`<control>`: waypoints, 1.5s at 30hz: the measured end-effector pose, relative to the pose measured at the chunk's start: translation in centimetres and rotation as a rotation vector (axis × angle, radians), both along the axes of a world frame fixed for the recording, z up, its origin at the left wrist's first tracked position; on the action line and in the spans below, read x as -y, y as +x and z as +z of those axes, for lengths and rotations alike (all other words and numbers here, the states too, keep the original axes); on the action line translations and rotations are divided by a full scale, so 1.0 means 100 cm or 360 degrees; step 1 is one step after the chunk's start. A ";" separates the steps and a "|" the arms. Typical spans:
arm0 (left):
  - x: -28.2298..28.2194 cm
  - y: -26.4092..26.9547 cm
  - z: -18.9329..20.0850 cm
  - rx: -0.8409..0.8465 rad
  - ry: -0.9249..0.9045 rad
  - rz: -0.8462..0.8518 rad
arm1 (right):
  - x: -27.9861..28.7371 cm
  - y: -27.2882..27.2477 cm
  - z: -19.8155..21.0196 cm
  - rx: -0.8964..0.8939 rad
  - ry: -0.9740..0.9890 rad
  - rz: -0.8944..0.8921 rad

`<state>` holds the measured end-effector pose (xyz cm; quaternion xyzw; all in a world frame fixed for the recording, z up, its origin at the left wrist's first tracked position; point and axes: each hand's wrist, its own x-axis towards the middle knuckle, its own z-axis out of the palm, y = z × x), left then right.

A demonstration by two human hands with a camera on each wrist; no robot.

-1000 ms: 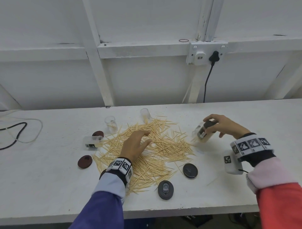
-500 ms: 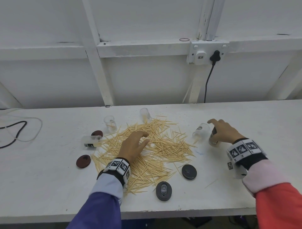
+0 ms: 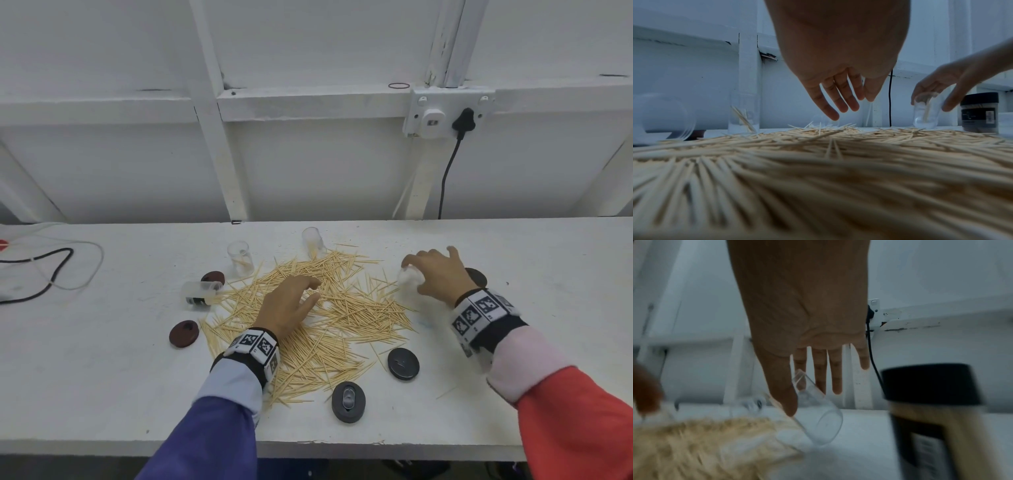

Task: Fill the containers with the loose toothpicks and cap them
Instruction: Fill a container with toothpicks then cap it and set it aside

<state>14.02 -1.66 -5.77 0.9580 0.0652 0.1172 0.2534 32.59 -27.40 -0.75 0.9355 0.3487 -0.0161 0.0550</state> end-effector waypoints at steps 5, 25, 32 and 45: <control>0.001 -0.001 0.003 -0.0008 0.0033 -0.0003 | -0.018 -0.011 0.020 -0.0670 0.0683 -0.0159; -0.045 -0.031 0.014 0.0090 -0.0418 -0.0058 | -0.141 -0.093 0.026 -0.1258 0.0781 0.0261; -0.052 -0.021 0.006 0.0177 -0.0263 0.0097 | -0.113 -0.073 -0.002 -0.0678 -0.0271 -0.0117; -0.044 -0.014 -0.004 0.0088 -0.0213 0.0065 | -0.097 -0.077 -0.028 -0.0703 0.0201 -0.0078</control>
